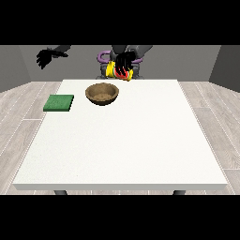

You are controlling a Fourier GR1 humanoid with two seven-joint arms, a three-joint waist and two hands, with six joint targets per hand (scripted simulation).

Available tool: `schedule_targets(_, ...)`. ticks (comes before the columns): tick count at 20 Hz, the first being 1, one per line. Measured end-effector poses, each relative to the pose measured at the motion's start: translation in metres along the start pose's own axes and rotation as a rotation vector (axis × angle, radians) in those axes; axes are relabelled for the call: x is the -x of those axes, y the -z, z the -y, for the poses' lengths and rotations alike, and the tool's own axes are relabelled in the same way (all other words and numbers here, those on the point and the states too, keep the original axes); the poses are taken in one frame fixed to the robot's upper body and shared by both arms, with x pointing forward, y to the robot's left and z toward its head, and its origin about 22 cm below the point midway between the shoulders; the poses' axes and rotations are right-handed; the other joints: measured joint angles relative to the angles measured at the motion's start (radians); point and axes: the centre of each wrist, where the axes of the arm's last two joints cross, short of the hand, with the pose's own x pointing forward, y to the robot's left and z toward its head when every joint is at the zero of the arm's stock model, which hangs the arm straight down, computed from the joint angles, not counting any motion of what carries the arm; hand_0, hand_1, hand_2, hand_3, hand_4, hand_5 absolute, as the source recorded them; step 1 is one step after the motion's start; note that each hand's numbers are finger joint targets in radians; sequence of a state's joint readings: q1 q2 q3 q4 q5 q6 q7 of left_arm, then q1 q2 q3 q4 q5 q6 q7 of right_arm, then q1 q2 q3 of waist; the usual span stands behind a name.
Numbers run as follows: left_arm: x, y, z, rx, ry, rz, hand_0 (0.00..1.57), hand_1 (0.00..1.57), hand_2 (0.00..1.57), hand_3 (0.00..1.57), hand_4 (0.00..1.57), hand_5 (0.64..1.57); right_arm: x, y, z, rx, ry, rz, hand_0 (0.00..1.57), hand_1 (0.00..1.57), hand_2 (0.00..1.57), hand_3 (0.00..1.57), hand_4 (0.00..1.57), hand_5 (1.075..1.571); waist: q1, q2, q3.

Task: Pick the cup and pour the ball into the bowl, then pick the bowl and place it on the pad

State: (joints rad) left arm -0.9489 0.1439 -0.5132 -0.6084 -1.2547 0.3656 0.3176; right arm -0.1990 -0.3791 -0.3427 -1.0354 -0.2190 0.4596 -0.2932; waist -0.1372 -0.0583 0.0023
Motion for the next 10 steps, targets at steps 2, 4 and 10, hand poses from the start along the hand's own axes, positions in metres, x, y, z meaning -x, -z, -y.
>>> schedule_targets(2, -0.019, 0.002, -0.004, 0.009, 0.102, 0.056, 1.54, 1.54, 1.57, 1.57, 1.57, 1.124, 0.000, 0.005, -0.003, -0.011, 0.007, 0.013, 0.00, 0.00, 0.00, 0.00, 0.00, 1.570, -0.008, 0.010, 0.0000)
schedule_targets(4, -0.034, 0.001, -0.005, 0.011, 0.224, 0.124, 1.52, 1.52, 1.57, 1.57, 1.51, 1.221, -0.001, 0.007, -0.002, -0.008, 0.009, 0.011, 0.00, 0.00, 0.00, 0.00, 0.00, 1.570, -0.004, 0.009, 0.0001)
schedule_targets(10, -0.053, -0.004, 0.000, 0.037, 0.536, 0.255, 1.45, 1.45, 1.57, 1.57, 1.53, 1.143, 0.001, 0.004, 0.003, -0.005, 0.006, -0.010, 0.00, 0.00, 0.00, 0.00, 0.00, 1.571, -0.001, -0.010, -0.0007)
